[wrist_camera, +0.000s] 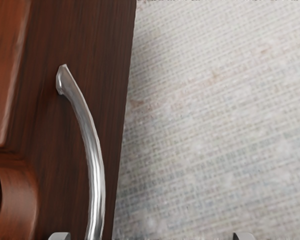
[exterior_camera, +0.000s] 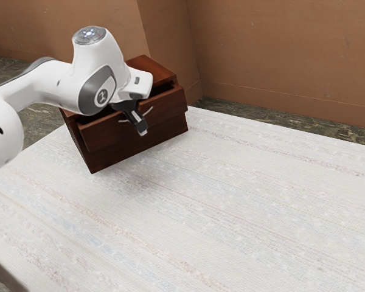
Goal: Pull the drawer handle with one arm to open the drawer
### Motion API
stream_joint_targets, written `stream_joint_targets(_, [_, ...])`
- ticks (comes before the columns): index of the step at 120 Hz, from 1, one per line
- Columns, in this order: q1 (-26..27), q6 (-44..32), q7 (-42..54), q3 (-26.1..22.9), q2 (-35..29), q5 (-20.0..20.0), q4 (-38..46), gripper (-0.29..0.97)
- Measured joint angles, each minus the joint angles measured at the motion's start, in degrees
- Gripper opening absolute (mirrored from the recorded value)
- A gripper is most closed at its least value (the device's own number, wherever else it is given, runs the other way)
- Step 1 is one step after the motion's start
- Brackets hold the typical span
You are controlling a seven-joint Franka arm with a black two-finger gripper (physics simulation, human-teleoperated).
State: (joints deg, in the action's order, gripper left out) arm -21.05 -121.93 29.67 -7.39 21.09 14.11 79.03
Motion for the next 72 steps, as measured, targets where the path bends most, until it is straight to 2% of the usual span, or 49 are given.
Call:
stream_joint_targets(15, [0.23,-0.18,-0.83,-0.11,-1.59,-0.17,1.5,0.22])
stream_joint_targets(20, [0.37,-0.2,-1.07,-0.17,-2.14,-0.28,2.15,0.21])
stream_joint_targets(41, [0.8,-0.92,-2.11,-0.27,-3.49,-0.36,4.3,0.25])
stream_joint_targets(55, [1.07,-1.23,-2.77,-0.42,-4.69,-0.45,5.78,0.19])
stream_joint_targets(72, [1.31,-1.91,-3.77,-0.61,-5.36,-0.23,7.15,0.32])
